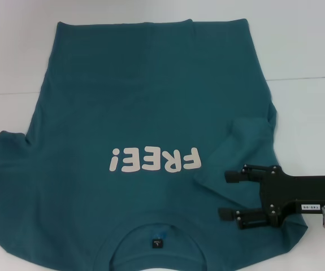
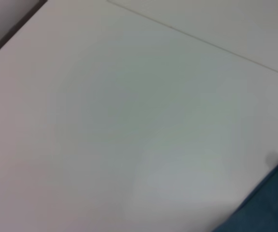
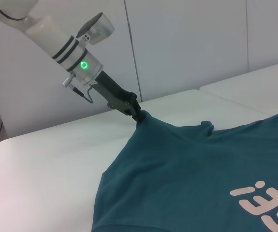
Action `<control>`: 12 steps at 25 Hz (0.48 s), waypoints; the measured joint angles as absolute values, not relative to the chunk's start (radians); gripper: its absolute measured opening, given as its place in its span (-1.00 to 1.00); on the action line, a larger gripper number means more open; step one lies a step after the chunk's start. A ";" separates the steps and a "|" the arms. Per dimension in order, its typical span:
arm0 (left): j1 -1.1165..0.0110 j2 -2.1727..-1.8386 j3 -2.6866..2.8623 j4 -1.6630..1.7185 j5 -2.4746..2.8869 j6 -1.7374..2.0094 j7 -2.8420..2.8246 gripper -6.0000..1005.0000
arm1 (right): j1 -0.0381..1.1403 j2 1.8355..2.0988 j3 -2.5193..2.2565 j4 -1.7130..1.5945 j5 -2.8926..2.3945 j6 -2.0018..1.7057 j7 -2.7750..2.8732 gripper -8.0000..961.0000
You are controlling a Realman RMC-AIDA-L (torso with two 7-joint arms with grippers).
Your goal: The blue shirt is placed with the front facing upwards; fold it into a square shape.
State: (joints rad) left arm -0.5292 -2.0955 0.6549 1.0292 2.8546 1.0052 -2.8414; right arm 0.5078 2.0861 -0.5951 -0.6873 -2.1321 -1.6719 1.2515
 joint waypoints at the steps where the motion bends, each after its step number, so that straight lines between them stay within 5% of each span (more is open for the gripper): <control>1: -0.529 -2.096 0.655 1.029 2.855 1.005 -2.841 -0.89 | 0.508 2.086 -0.595 -0.687 -2.132 -1.672 1.252 0.91; 12: -0.550 -2.136 0.704 1.111 2.842 1.030 -2.837 -0.89 | 0.509 2.086 -0.595 -0.674 -2.132 -1.654 1.253 0.91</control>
State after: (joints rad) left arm -0.5498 -2.1359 0.7038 1.1105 2.8417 1.0297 -2.8370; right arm 0.5088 2.0861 -0.5953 -0.6744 -2.1322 -1.6541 1.2528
